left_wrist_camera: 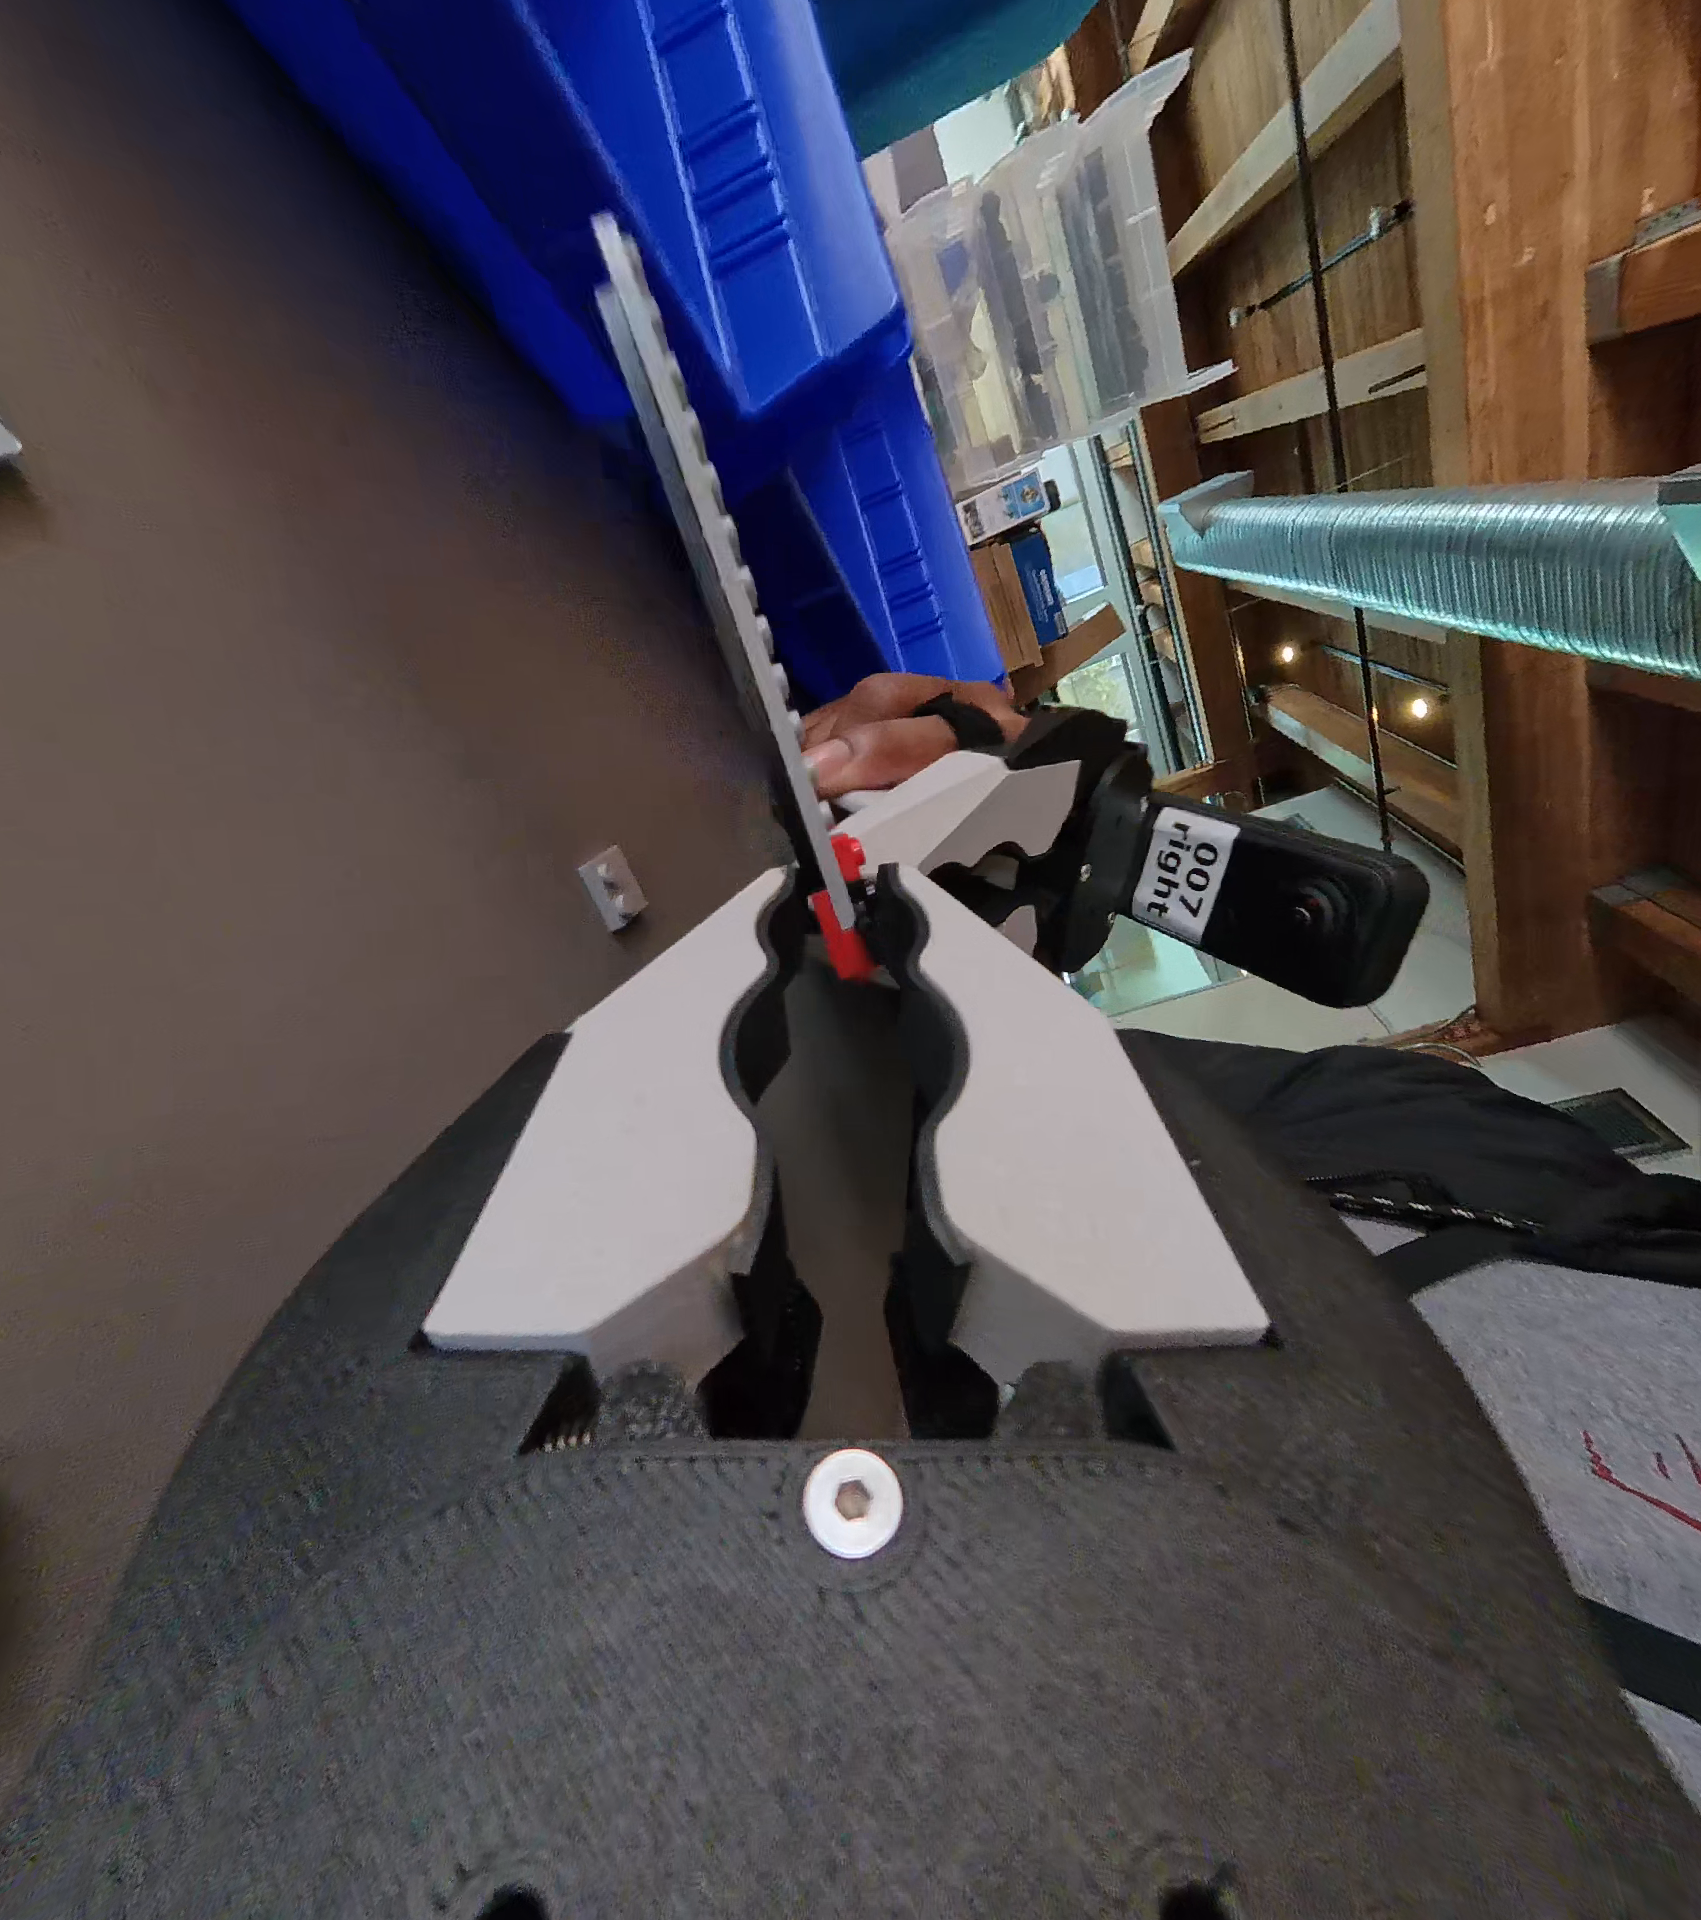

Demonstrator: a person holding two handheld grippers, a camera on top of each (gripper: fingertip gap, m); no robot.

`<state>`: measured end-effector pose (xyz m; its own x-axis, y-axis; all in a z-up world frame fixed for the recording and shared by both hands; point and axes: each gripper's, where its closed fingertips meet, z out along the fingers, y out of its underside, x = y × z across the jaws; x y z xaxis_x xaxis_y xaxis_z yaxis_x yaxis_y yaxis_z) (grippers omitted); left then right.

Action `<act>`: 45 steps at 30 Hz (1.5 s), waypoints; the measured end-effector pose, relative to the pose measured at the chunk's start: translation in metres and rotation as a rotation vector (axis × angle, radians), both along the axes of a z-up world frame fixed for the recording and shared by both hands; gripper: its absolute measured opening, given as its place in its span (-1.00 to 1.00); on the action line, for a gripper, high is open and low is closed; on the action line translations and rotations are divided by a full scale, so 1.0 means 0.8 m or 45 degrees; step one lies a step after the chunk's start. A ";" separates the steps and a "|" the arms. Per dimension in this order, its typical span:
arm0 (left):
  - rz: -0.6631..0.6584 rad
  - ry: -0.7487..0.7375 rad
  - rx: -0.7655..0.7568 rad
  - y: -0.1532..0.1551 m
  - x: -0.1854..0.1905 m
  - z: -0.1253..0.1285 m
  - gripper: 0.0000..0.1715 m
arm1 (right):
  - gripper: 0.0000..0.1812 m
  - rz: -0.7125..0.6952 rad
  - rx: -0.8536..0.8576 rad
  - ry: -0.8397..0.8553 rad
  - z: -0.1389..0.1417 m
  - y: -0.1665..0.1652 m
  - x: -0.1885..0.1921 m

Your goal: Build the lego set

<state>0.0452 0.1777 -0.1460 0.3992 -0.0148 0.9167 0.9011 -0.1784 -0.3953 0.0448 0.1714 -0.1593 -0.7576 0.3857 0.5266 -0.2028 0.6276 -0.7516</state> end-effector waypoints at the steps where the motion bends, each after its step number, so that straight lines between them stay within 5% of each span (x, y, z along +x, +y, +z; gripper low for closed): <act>1: 0.010 -0.001 0.011 -0.001 -0.001 0.002 -0.85 | -0.84 0.000 -0.001 -0.026 -0.002 0.003 0.000; 8: 0.071 0.036 0.046 -0.007 -0.009 0.008 -0.86 | -0.71 -0.100 -0.044 -0.352 -0.027 0.031 -0.009; 18: 0.116 0.067 0.109 -0.009 -0.016 0.019 -0.86 | -0.77 -0.127 0.045 -0.641 -0.058 0.028 -0.009; 23: 0.136 0.058 0.136 -0.014 -0.018 0.023 -0.86 | -0.78 -0.142 0.002 -0.557 -0.048 0.028 -0.016; 32: 0.128 0.163 0.069 -0.011 -0.014 0.017 -0.86 | -0.79 -0.049 -0.310 -0.160 0.047 0.013 -0.016; 45: 0.055 0.384 0.046 0.000 0.004 0.020 -0.85 | -0.79 -0.044 -0.331 -0.171 0.046 0.012 -0.015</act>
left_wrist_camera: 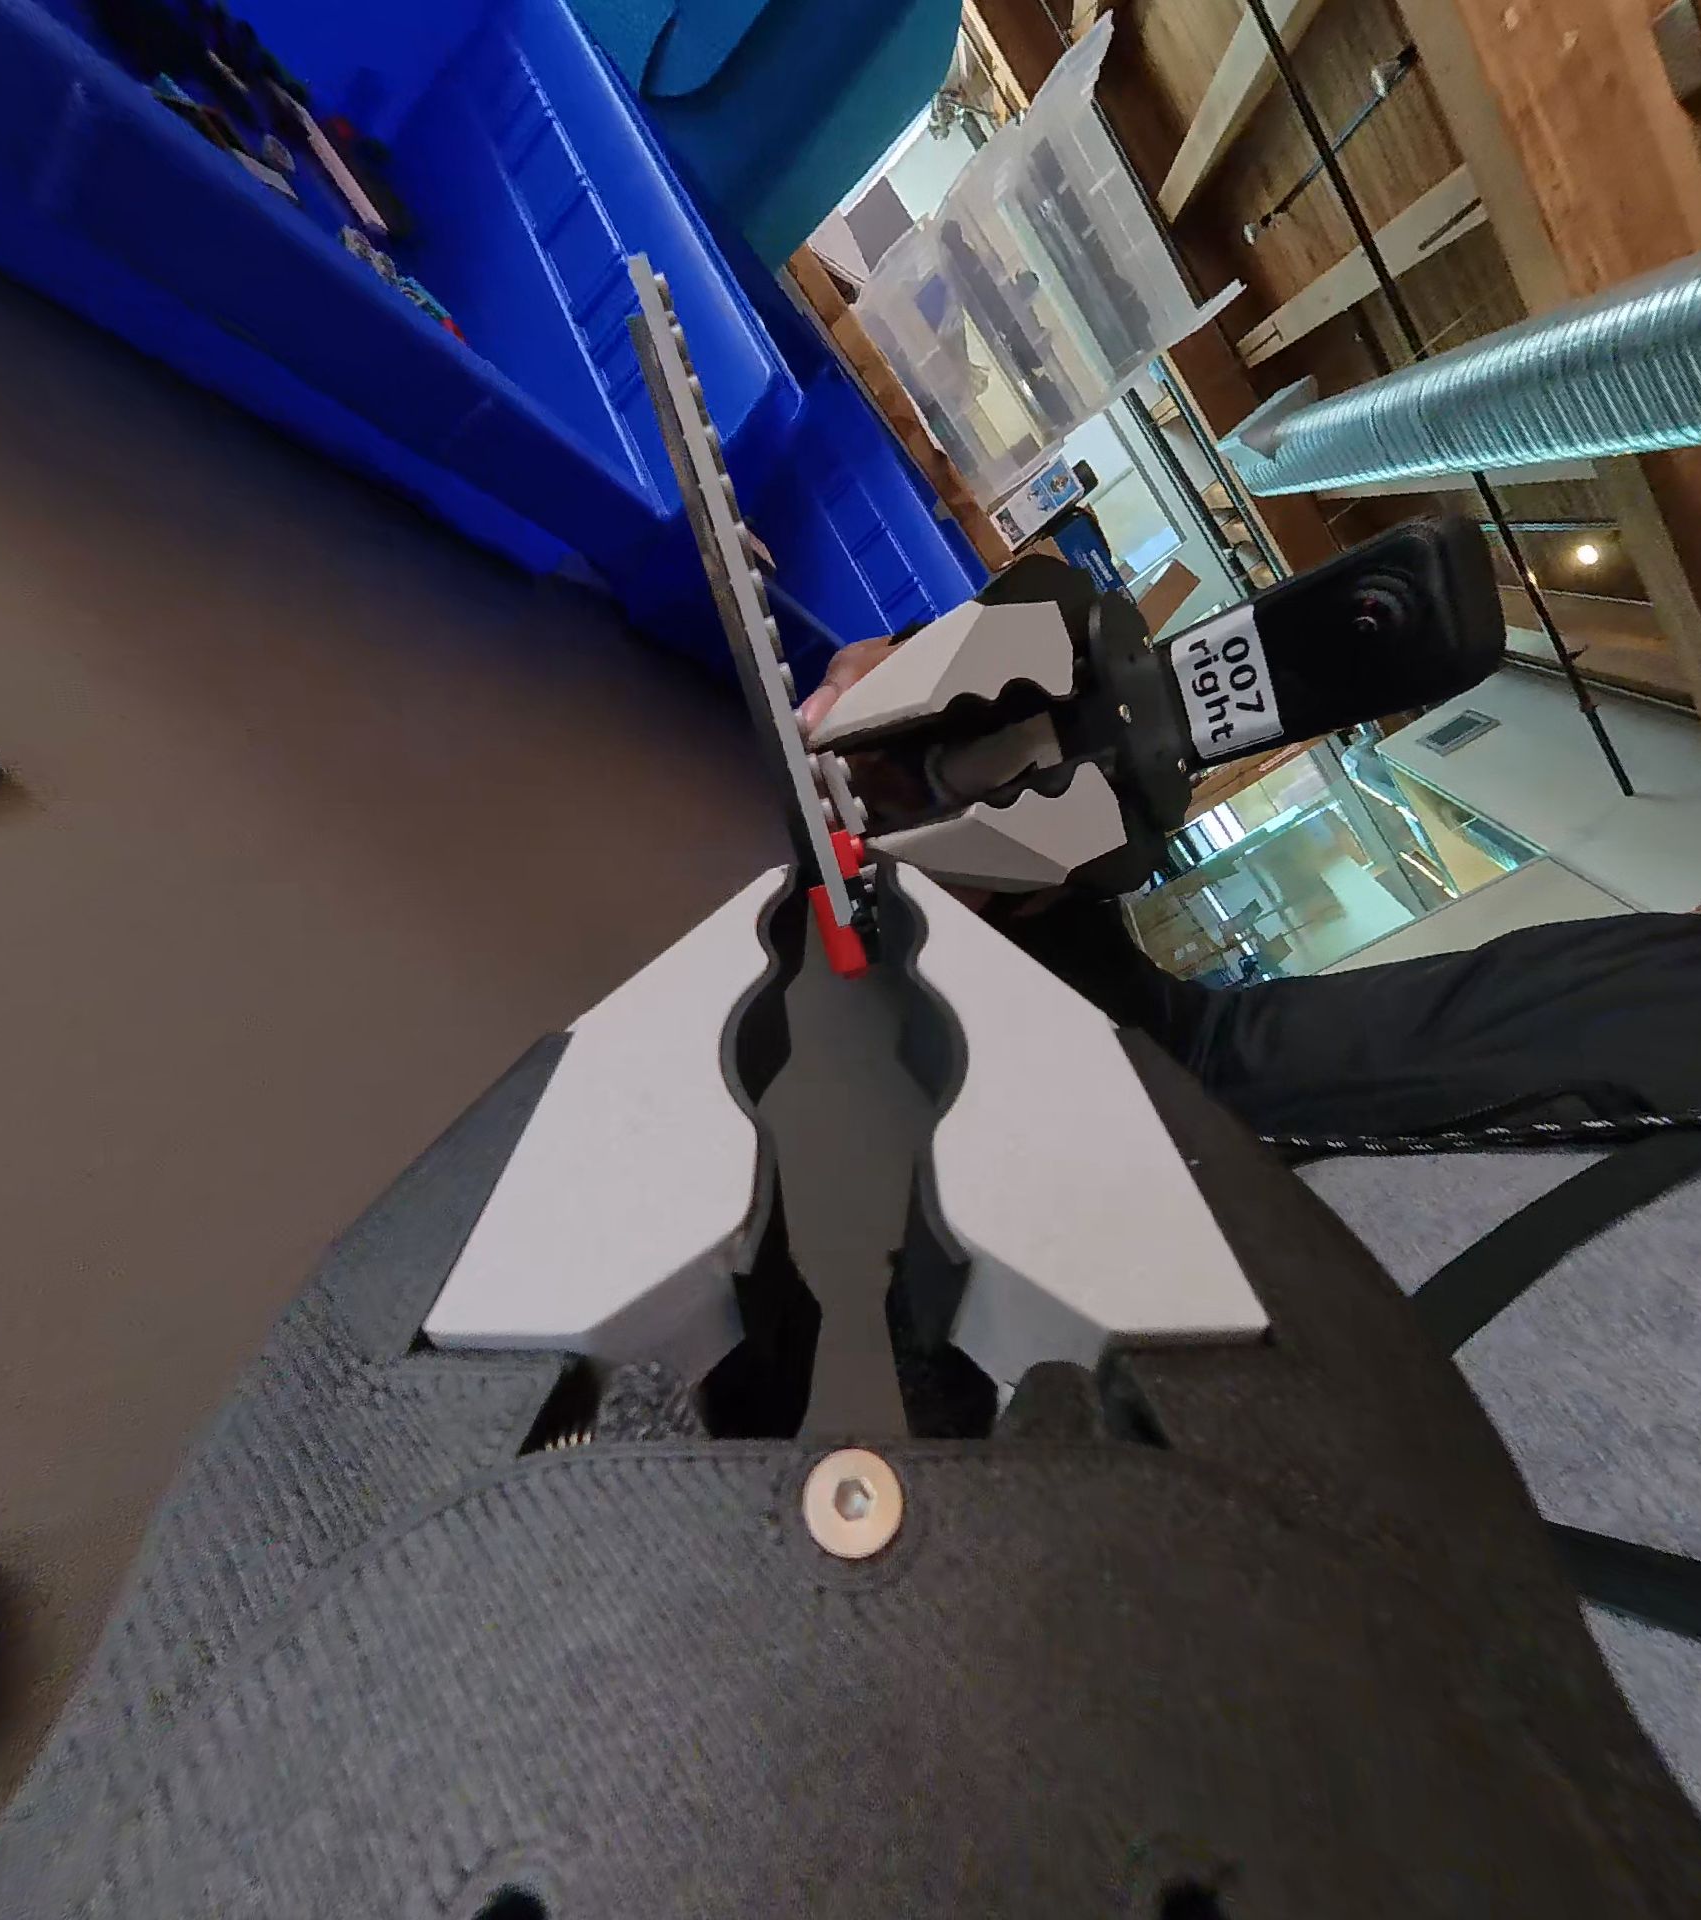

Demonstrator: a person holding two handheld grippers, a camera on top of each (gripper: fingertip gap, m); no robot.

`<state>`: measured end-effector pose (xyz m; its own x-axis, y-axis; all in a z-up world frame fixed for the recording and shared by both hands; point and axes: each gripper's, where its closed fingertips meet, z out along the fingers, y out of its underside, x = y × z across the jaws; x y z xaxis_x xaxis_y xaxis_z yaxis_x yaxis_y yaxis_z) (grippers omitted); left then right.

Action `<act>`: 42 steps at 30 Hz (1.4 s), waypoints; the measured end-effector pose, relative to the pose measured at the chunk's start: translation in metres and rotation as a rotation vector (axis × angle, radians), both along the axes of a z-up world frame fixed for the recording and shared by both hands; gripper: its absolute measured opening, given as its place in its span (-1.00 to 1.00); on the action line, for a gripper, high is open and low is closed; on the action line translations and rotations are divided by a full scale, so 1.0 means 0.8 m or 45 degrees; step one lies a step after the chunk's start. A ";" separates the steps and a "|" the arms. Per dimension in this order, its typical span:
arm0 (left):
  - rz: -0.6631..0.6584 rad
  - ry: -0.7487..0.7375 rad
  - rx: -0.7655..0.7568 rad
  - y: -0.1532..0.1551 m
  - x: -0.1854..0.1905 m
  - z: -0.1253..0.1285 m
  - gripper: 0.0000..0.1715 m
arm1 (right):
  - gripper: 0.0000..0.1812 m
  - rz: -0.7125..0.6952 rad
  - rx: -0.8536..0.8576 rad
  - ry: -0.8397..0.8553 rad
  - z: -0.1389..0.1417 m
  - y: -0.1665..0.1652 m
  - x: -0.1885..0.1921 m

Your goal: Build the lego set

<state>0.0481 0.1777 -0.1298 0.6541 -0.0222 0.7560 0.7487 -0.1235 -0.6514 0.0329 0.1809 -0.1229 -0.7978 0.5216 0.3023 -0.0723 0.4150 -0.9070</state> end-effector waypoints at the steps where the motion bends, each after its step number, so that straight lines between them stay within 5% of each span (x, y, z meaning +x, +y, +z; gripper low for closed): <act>1: 0.000 0.015 0.000 0.000 0.000 0.001 -0.85 | -0.79 0.001 0.001 0.006 0.001 0.000 0.000; 14: -0.069 0.115 0.117 -0.003 0.011 0.019 -0.81 | -0.79 0.041 -0.062 0.052 0.017 -0.003 0.009; 23: -0.187 -0.011 0.289 -0.007 0.023 0.040 -0.74 | -0.79 0.034 -0.141 0.026 0.026 0.003 0.009; 29: -0.174 -0.121 0.108 -0.001 0.021 0.012 -0.77 | -0.79 0.013 -0.087 -0.113 -0.003 0.007 0.003; 42: -0.166 -0.354 -0.162 -0.005 0.019 -0.035 -0.46 | -0.79 0.043 0.122 -0.321 -0.062 -0.004 0.009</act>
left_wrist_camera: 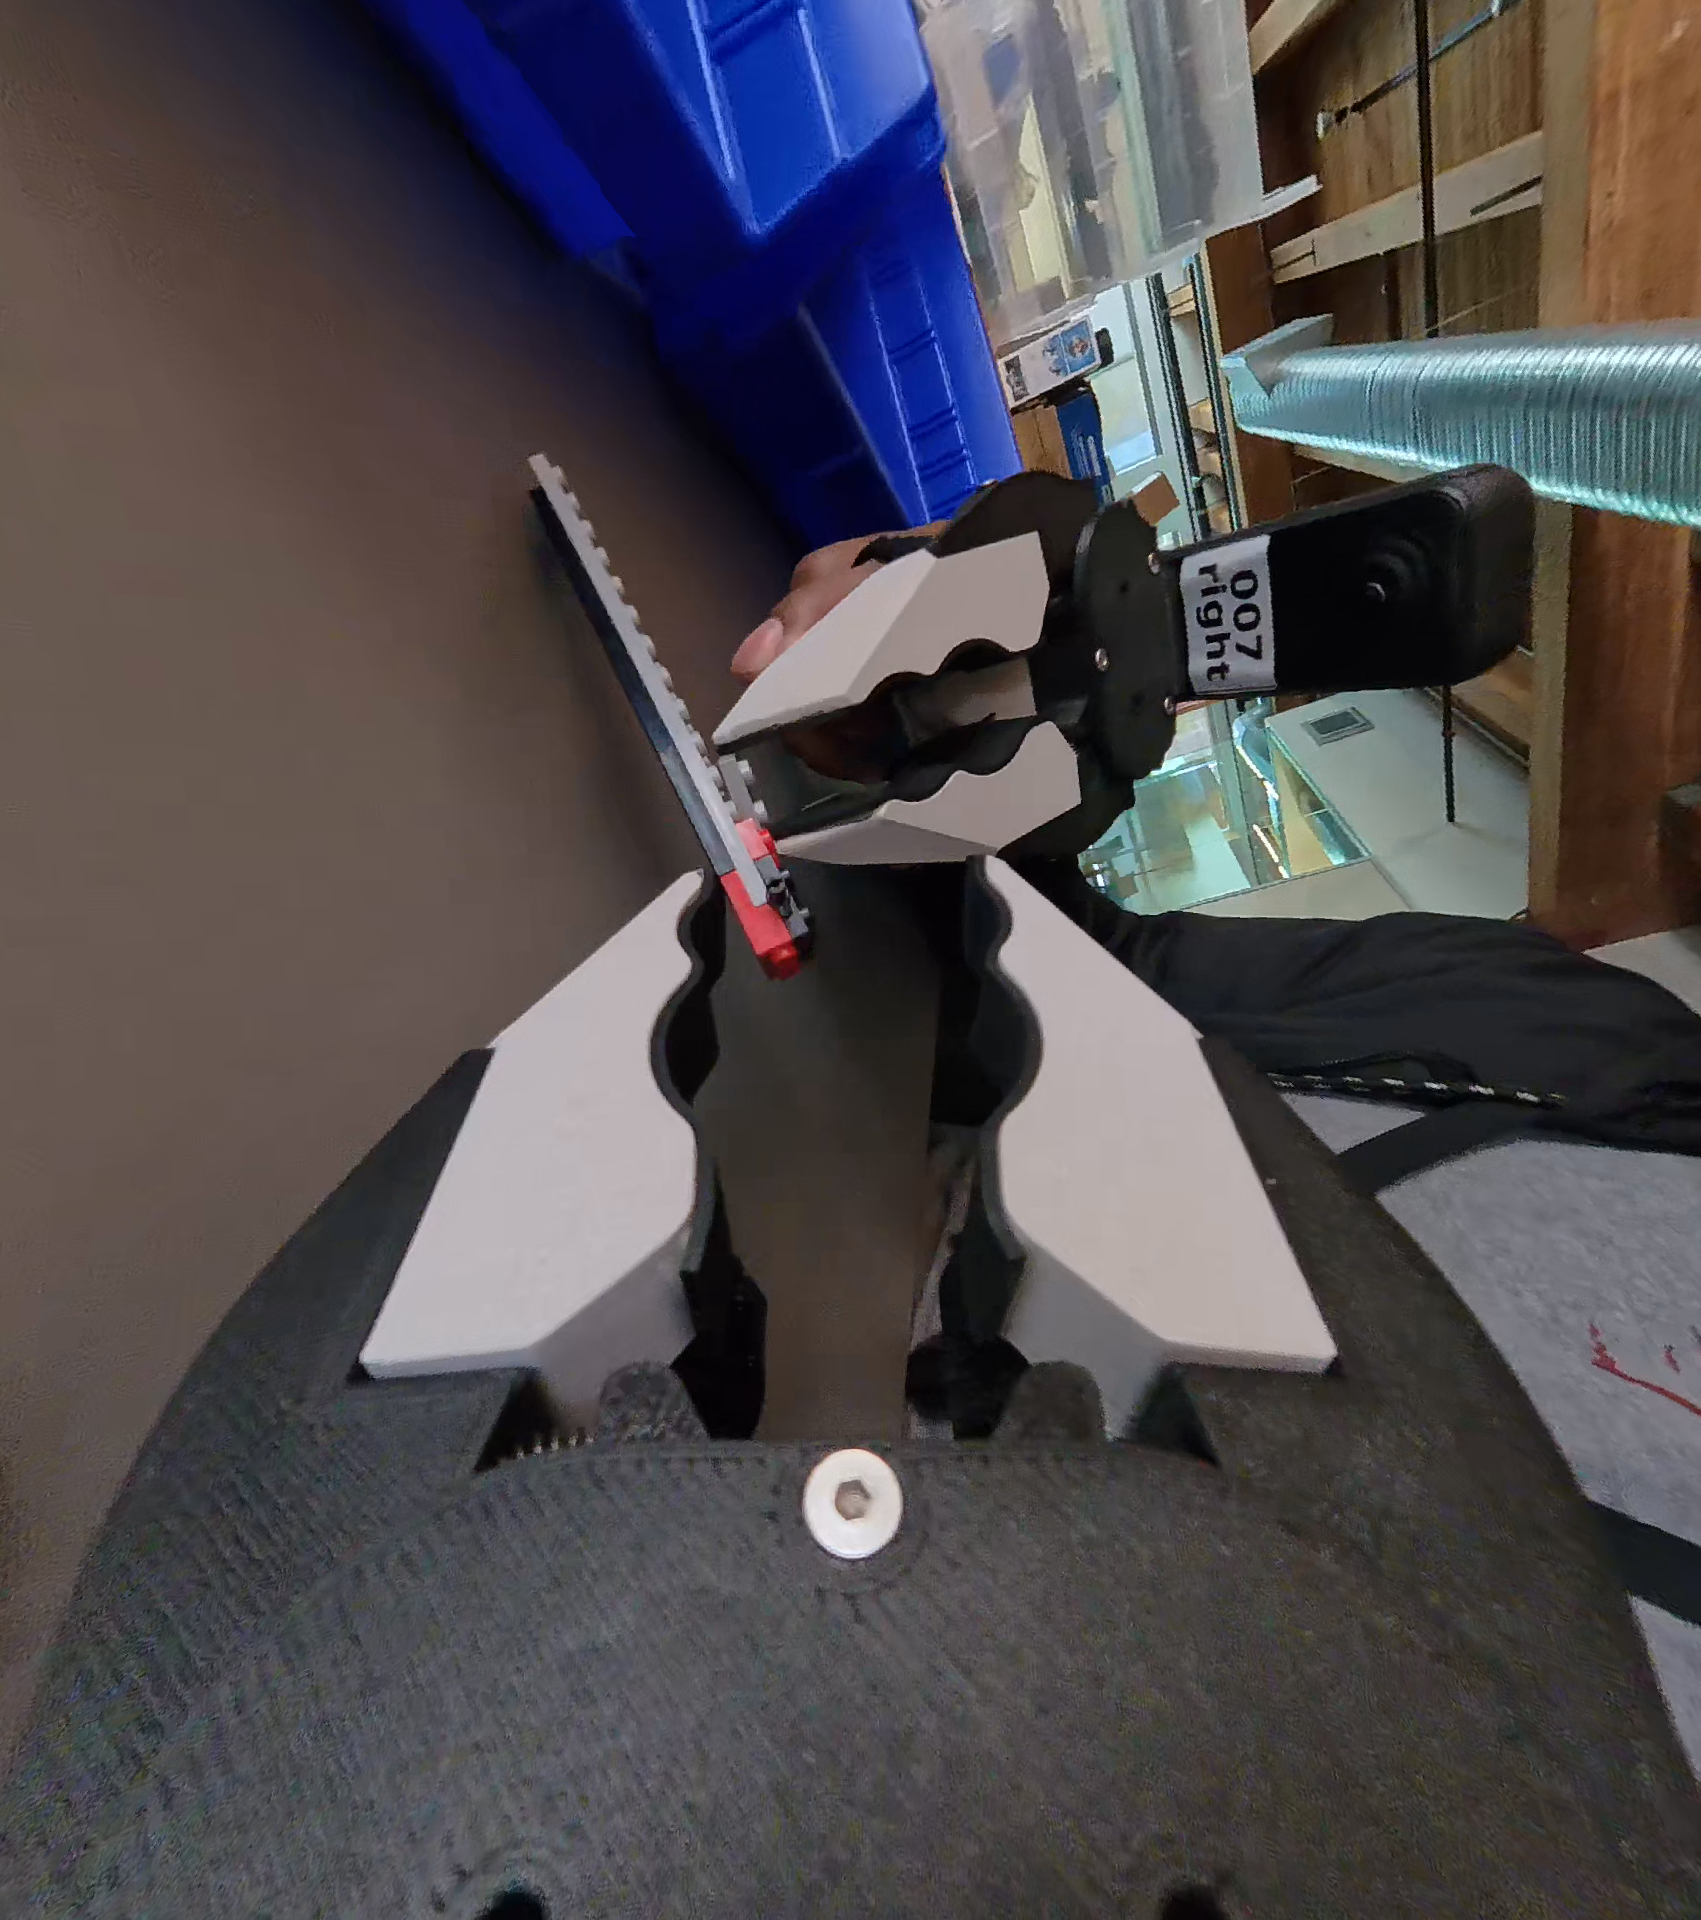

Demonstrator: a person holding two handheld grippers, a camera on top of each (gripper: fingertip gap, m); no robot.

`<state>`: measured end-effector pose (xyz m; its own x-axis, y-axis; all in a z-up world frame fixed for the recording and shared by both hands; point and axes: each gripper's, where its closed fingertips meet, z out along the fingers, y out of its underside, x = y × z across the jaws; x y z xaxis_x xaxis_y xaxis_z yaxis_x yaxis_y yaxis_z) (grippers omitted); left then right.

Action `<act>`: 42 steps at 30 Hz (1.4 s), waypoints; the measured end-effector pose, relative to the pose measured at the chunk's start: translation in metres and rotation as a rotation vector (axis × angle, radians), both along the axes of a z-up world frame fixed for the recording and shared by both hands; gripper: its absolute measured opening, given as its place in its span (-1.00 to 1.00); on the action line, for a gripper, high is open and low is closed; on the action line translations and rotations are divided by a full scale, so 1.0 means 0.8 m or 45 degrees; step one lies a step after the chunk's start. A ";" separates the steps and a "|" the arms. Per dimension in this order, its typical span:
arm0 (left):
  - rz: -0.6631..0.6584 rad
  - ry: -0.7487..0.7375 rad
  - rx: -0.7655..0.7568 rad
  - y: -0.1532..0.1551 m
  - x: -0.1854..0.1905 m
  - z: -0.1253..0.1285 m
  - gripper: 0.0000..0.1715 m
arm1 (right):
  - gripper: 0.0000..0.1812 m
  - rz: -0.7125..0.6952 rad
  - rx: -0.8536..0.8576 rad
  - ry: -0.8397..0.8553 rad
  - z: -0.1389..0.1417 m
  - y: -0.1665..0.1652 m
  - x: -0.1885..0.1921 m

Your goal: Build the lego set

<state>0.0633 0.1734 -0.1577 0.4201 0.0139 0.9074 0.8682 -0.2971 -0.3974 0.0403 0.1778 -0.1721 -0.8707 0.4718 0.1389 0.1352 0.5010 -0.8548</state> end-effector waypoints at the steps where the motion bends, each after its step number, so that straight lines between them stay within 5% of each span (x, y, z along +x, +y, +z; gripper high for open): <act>1: 0.001 -0.023 -0.012 0.000 -0.001 -0.002 -0.48 | -0.79 -0.004 0.005 -0.016 -0.002 0.000 0.000; 8: 0.094 -0.097 -0.096 0.003 -0.017 -0.018 -0.83 | -0.79 -0.087 0.013 -0.086 -0.005 0.004 -0.002; 26: 0.278 -0.128 -0.073 0.012 -0.016 -0.017 -0.84 | -0.79 -0.238 -0.148 -0.308 0.000 0.008 -0.003; 42: 0.412 -0.369 0.079 0.014 -0.014 -0.006 -0.84 | -0.79 -0.288 -0.245 -0.375 0.011 0.009 -0.007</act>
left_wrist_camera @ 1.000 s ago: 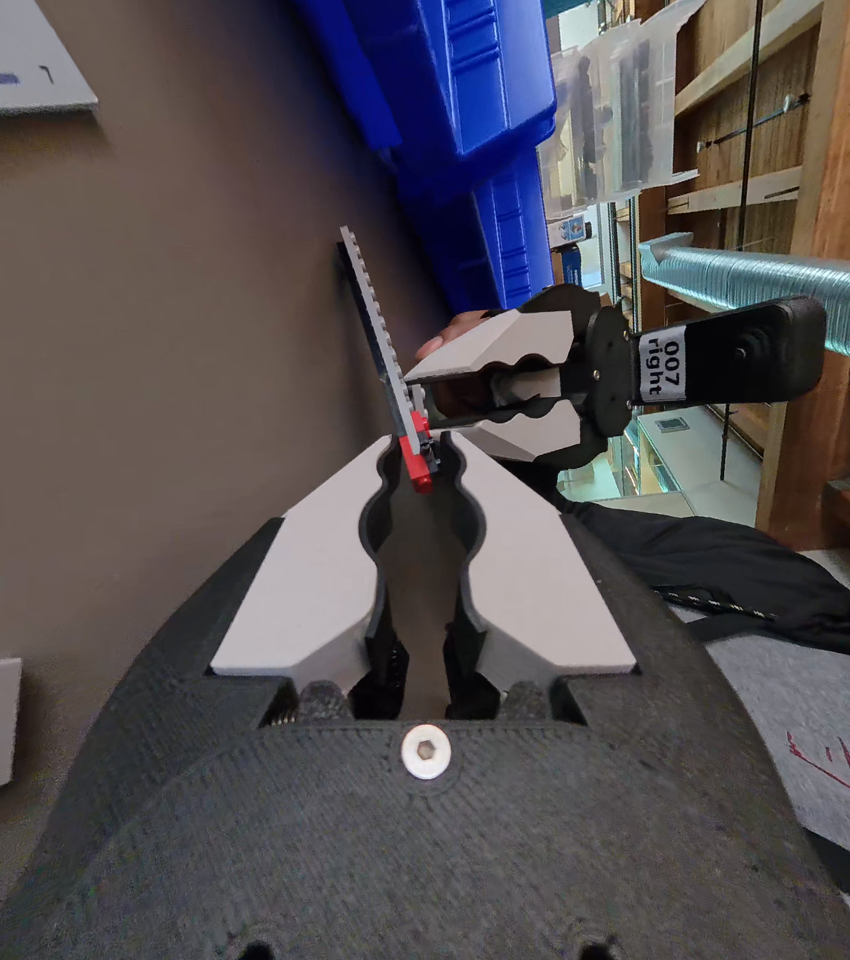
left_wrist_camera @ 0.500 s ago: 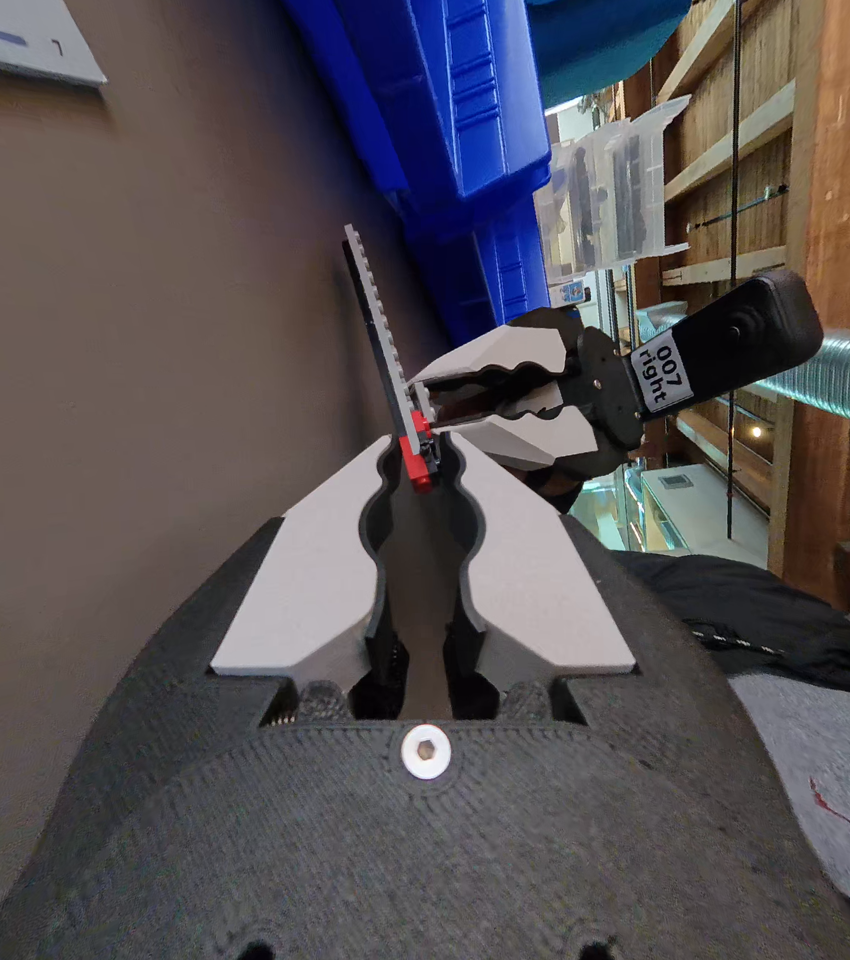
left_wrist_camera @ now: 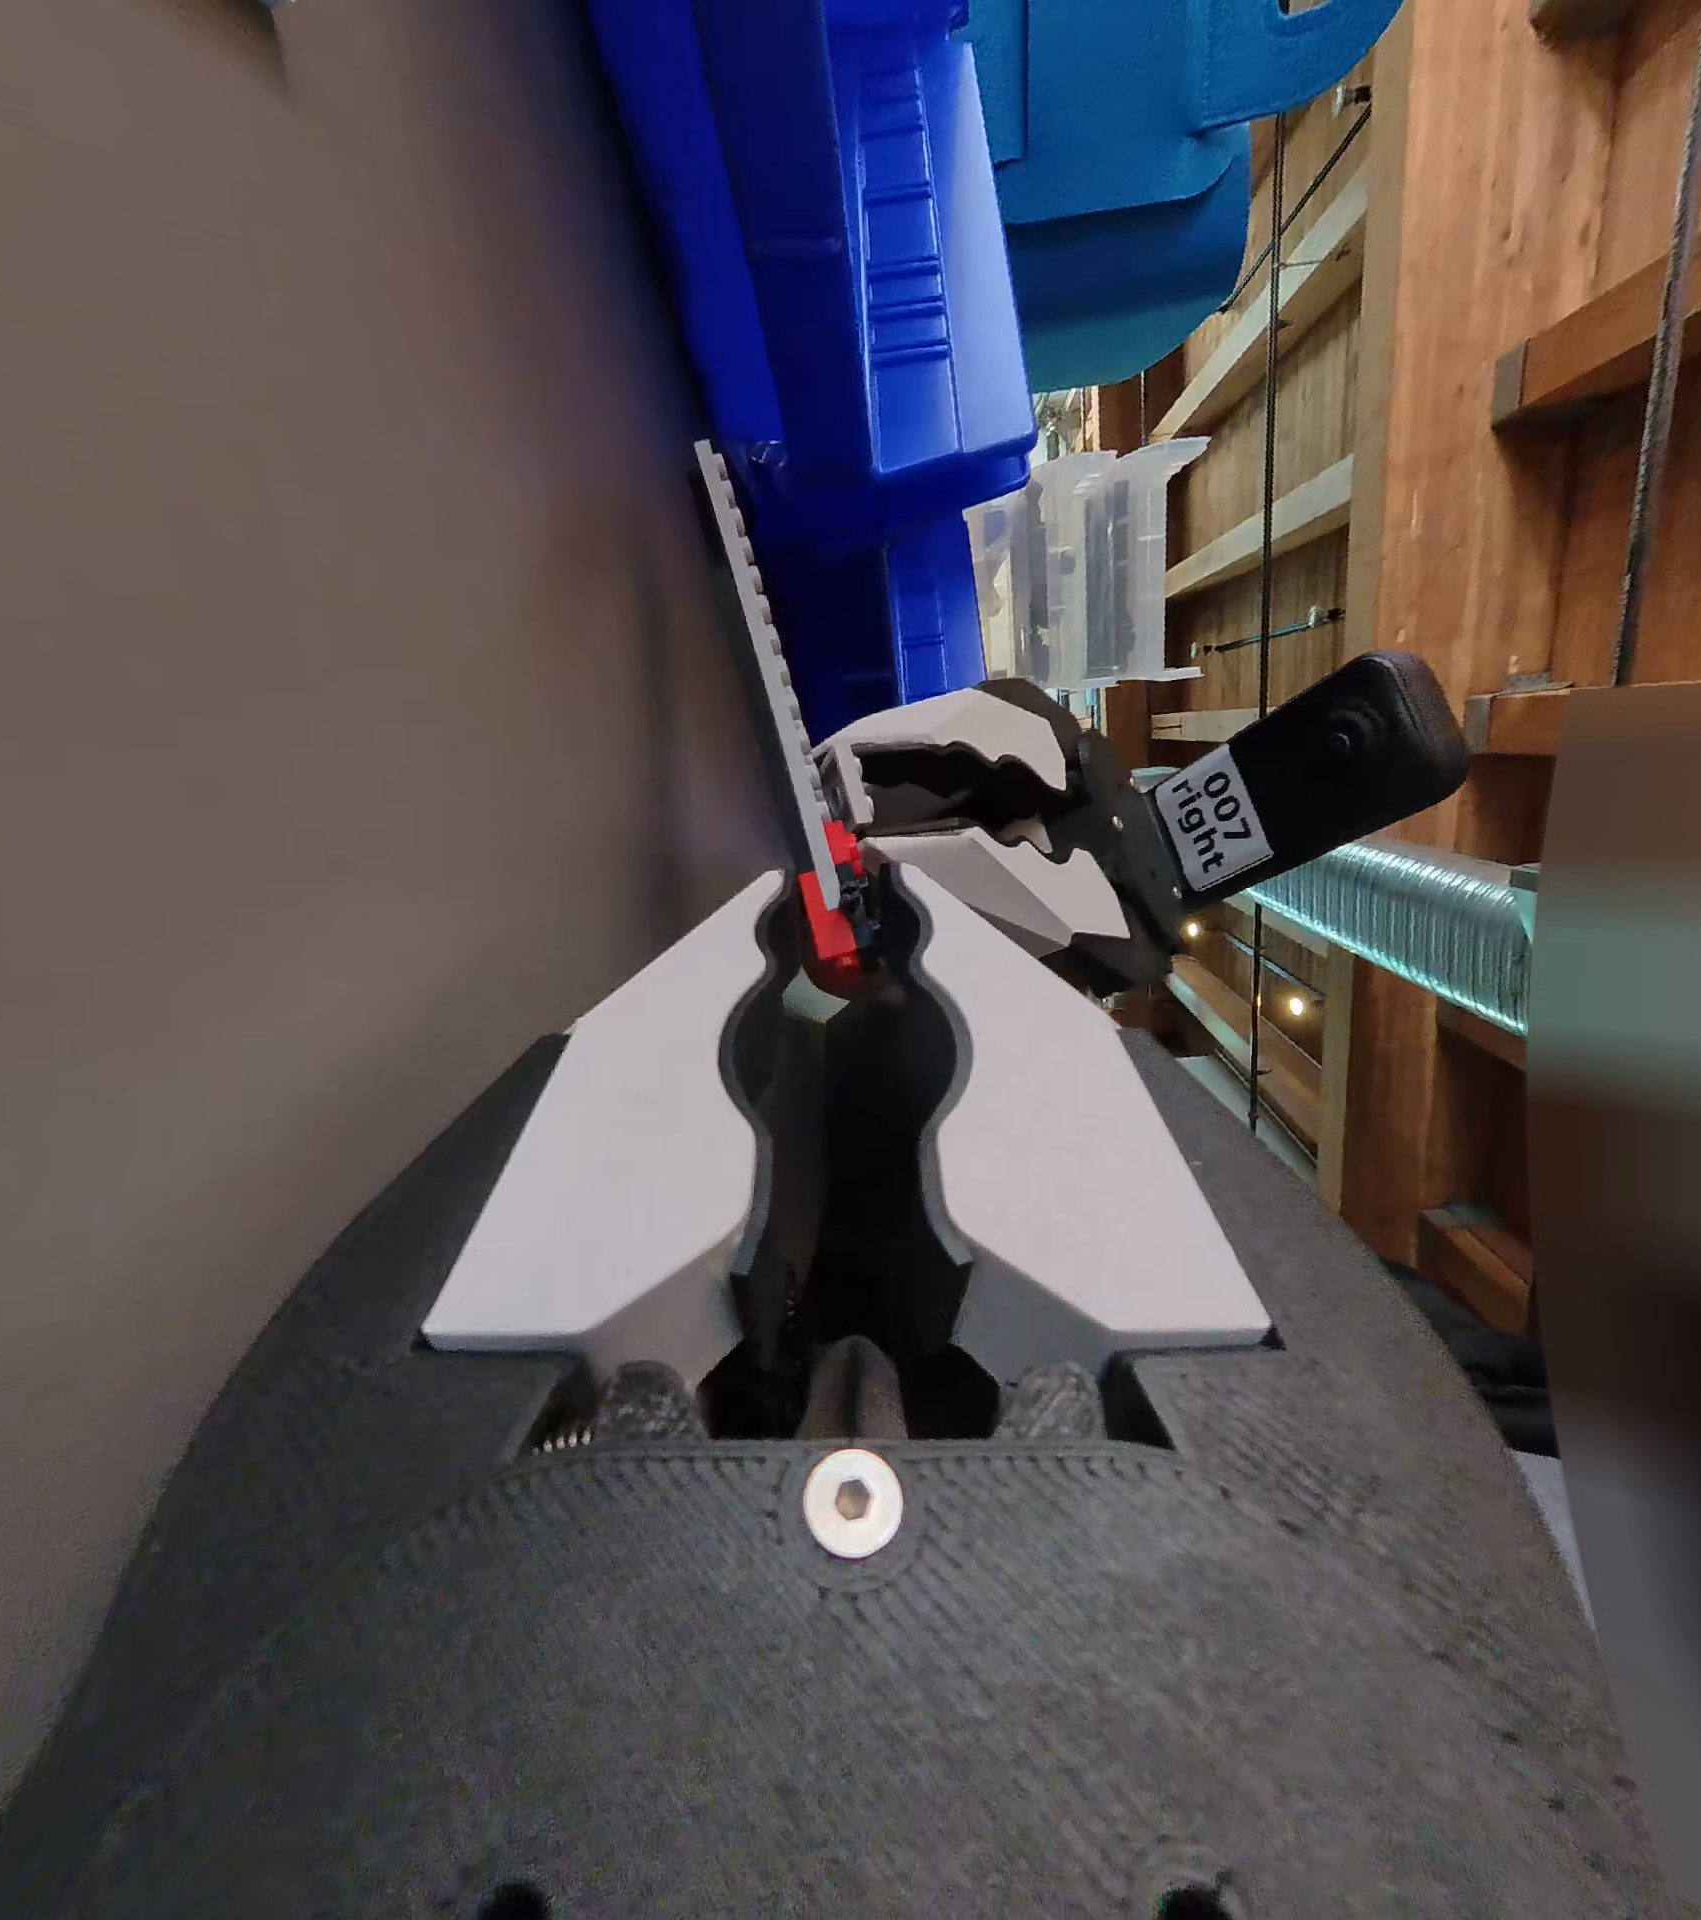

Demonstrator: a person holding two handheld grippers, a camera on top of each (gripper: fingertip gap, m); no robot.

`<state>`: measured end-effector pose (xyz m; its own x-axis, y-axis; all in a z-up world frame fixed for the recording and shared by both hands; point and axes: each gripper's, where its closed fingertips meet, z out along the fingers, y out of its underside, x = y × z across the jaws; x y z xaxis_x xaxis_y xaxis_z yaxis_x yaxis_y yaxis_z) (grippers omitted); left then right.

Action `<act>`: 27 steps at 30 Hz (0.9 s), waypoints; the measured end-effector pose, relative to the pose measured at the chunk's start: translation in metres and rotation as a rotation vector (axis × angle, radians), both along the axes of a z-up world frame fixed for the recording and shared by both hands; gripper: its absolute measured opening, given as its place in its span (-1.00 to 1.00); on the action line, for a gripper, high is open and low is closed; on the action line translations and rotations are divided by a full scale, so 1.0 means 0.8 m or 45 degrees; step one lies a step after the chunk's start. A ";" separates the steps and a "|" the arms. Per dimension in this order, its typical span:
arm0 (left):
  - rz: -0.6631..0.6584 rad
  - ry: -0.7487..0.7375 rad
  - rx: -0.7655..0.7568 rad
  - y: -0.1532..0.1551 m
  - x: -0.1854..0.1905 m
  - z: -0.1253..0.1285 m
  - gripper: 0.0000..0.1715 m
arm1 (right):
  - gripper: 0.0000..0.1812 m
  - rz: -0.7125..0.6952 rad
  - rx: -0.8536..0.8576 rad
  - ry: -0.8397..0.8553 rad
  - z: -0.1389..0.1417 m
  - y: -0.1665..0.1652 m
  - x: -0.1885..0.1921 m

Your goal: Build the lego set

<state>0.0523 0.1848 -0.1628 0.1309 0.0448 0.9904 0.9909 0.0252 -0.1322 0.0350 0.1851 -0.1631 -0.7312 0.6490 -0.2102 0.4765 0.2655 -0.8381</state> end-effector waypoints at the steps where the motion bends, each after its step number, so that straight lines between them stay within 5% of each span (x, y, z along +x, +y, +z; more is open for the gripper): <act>1: 0.005 -0.002 0.003 0.000 0.000 0.000 -0.83 | -0.79 -0.002 -0.005 -0.004 0.000 0.000 0.000; 17: 0.027 -0.036 0.039 -0.002 -0.004 0.003 -0.83 | -0.72 -0.041 -0.078 -0.012 0.006 0.007 -0.007; 27: 0.118 0.055 0.027 -0.007 -0.014 0.008 -0.84 | -0.70 -0.305 0.046 0.016 -0.002 0.101 -0.006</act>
<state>0.0414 0.1788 -0.1563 0.1695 0.0375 0.9848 0.9777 0.1196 -0.1728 0.0304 0.2663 -0.1648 -0.5581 0.8110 -0.1756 0.5192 0.1762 -0.8363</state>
